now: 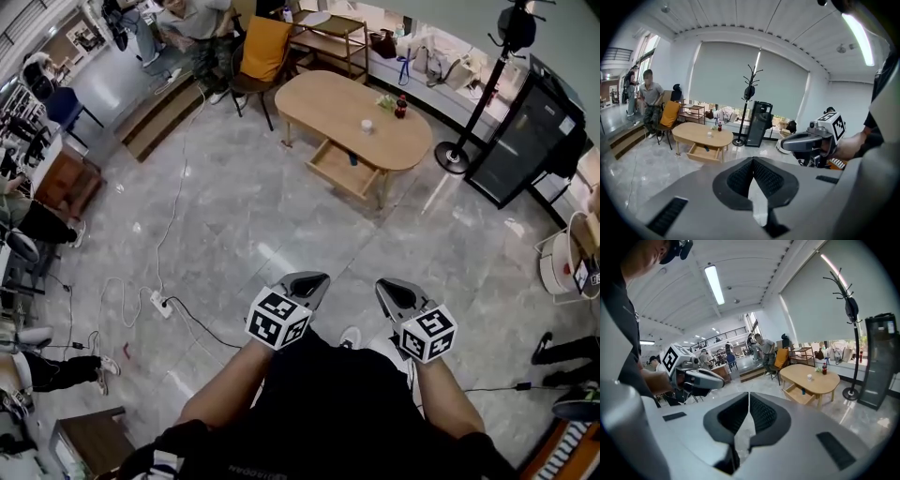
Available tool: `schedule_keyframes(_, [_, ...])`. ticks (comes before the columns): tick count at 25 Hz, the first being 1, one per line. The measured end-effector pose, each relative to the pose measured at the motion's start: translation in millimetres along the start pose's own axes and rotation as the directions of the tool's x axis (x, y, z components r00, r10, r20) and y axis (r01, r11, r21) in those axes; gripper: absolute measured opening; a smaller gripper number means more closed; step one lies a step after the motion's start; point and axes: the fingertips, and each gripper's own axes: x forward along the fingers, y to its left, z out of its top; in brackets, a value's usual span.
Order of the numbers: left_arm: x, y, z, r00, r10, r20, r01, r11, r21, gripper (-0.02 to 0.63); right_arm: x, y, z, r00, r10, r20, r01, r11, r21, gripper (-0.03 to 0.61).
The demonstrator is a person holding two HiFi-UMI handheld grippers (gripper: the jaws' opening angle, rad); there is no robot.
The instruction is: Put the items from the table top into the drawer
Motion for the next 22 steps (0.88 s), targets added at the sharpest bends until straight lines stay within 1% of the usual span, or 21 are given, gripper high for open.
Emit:
schedule_keyframes(3, [16, 0, -11, 0.996, -0.029, -0.079, 0.029, 1.000, -0.011, 0.005, 6, -15, -6, 1.000, 0.007, -0.019, -0.006, 0.998, 0.055, 0.005])
schedule_keyframes(5, [25, 8, -13, 0.993, -0.040, -0.111, 0.039, 0.999, -0.018, 0.005, 14, -24, -10, 0.999, 0.006, -0.035, -0.003, 0.998, 0.069, 0.005])
schedule_keyframes(8, [48, 34, -6, 0.991, -0.051, -0.126, 0.047, 0.998, -0.035, 0.005, 34, -46, -10, 0.999, -0.007, -0.042, 0.011, 0.996, 0.089, 0.005])
schedule_keyframes(10, [68, 53, 6, 0.990, -0.062, -0.124, 0.060, 0.998, -0.025, 0.005, 47, -60, -3, 0.999, -0.021, -0.031, 0.024, 0.996, 0.091, 0.005])
schedule_keyframes(13, [102, 80, 39, 0.990, -0.097, -0.100, 0.098, 0.995, 0.003, 0.005, 66, -89, 12, 0.998, -0.059, -0.033, 0.061, 0.995, 0.078, 0.005])
schedule_keyframes(15, [121, 98, 68, 0.988, -0.131, -0.080, 0.134, 0.990, 0.032, 0.005, 80, -107, 28, 0.995, -0.093, -0.044, 0.096, 0.993, 0.071, 0.005])
schedule_keyframes(18, [144, 133, 125, 0.984, -0.171, -0.040, 0.174, 0.981, 0.088, 0.005, 111, -135, 69, 0.989, -0.136, -0.050, 0.138, 0.990, 0.040, 0.005])
schedule_keyframes(20, [158, 163, 161, 0.982, -0.190, -0.015, 0.190, 0.976, 0.109, 0.005, 136, -154, 99, 0.986, -0.158, -0.046, 0.159, 0.987, 0.019, 0.005])
schedule_keyframes(22, [167, 196, 184, 0.979, -0.203, -0.003, 0.202, 0.972, 0.120, 0.005, 165, -169, 123, 0.984, -0.173, -0.041, 0.174, 0.985, 0.008, 0.005])
